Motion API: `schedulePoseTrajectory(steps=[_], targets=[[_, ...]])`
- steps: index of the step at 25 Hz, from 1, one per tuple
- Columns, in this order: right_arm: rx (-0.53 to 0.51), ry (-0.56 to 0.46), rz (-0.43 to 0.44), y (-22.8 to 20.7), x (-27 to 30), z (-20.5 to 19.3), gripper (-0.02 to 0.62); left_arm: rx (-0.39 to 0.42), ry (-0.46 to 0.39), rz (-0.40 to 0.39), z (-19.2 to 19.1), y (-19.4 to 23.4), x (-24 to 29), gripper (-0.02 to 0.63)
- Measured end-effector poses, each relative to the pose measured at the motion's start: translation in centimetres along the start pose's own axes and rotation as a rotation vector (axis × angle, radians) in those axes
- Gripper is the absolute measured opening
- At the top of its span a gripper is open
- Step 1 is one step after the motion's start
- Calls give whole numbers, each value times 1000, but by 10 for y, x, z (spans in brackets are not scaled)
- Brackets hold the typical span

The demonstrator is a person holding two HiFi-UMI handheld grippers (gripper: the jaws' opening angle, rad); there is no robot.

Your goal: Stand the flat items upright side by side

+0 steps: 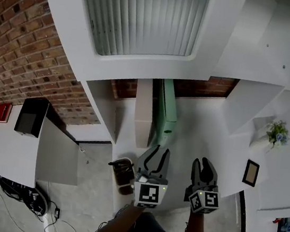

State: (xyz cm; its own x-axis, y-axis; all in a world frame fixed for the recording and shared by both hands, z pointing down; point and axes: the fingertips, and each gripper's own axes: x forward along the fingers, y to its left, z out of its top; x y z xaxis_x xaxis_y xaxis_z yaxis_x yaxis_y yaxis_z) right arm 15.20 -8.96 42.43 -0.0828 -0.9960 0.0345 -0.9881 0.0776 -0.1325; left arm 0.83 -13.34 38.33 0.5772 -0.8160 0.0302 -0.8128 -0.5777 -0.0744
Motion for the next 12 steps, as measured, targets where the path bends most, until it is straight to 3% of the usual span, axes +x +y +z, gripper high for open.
schedulePoseTrajectory(steps=[6, 12], targets=[[-38, -37, -87, -12, -24, 21, 12, 27, 18, -100, 11, 11, -13, 17], [-44, -59, -146, -24, -45, 35, -2, 17, 34, -161, 12, 18, -24, 9]])
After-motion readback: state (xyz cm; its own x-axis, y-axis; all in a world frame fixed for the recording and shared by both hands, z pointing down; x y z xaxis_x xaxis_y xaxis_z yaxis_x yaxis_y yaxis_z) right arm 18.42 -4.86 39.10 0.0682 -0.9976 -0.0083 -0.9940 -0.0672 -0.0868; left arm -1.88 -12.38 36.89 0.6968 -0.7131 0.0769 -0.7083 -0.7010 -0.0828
